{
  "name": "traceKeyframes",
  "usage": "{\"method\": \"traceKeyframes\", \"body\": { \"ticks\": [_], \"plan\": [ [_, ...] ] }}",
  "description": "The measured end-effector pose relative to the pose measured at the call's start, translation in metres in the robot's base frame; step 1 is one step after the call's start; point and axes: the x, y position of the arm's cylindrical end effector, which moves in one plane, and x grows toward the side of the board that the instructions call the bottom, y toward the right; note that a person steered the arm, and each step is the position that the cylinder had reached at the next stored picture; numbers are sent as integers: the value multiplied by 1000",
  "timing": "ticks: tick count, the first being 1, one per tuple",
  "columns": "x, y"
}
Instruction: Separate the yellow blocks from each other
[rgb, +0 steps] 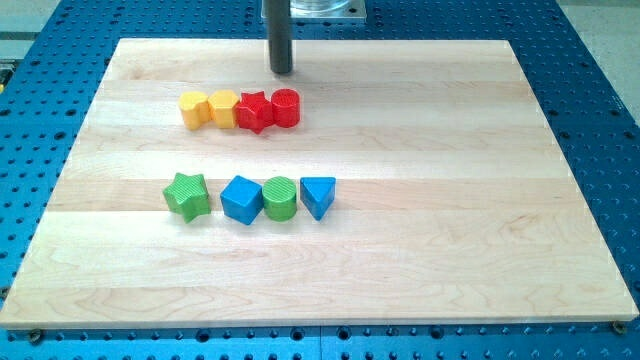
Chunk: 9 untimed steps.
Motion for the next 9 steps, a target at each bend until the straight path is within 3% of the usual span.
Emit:
{"method": "traceKeyframes", "body": {
  "ticks": [2, 4, 5, 7, 8, 9],
  "plan": [
    [-18, -116],
    [36, -185],
    [81, -193],
    [99, -193],
    [118, -154],
    [118, -154]
  ]
}}
